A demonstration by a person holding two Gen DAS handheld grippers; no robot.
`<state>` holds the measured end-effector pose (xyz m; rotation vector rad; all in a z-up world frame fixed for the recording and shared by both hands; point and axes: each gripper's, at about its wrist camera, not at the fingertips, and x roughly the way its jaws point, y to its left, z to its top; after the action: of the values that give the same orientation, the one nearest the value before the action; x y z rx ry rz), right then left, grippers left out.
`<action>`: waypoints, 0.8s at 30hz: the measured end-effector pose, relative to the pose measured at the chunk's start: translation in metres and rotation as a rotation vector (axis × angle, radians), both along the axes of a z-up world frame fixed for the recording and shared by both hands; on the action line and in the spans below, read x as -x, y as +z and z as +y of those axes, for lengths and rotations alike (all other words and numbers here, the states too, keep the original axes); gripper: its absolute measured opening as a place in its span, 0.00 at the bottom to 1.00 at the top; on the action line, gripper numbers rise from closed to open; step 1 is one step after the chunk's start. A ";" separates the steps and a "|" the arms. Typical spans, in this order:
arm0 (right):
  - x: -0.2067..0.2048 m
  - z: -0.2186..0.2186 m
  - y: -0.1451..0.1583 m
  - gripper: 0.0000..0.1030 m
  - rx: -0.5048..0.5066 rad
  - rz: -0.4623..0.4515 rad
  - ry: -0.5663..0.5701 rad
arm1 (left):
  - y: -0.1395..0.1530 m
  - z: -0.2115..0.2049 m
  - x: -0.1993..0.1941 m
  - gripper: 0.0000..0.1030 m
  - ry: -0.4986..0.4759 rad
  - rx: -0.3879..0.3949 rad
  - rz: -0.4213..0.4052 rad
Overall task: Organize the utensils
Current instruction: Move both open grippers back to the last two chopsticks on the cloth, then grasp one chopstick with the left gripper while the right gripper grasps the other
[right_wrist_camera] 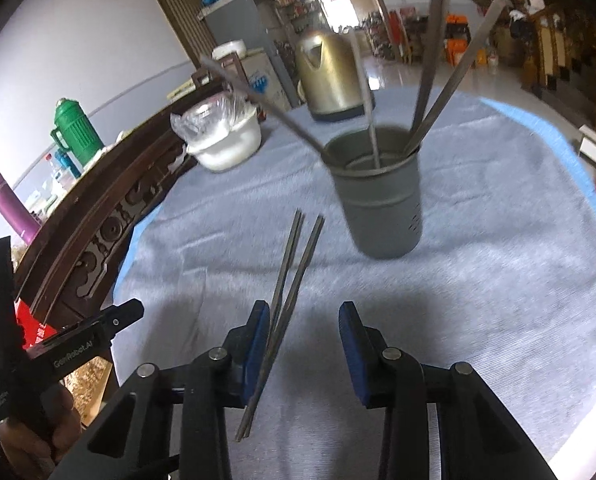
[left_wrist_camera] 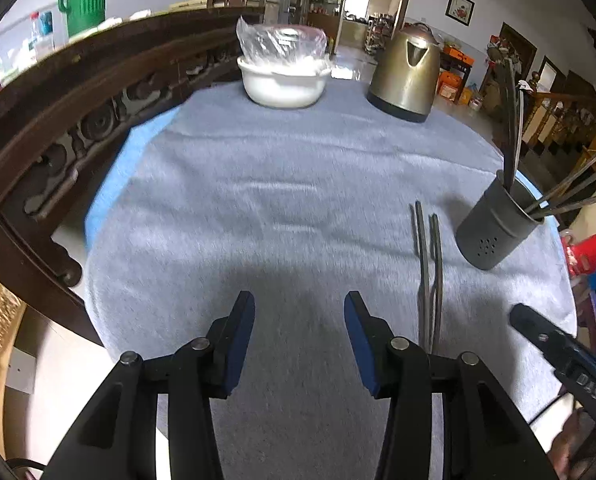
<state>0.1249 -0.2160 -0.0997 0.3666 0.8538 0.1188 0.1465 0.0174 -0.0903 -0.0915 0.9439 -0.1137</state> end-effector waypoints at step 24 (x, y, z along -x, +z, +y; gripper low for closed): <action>-0.041 0.024 -0.059 0.08 -0.015 0.224 0.037 | -0.020 -0.011 0.001 0.46 -0.059 0.011 0.076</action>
<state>0.1657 -0.1920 -0.1588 0.3832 1.0818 0.1201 0.1455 0.0068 -0.1100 -0.0786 1.0222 -0.1705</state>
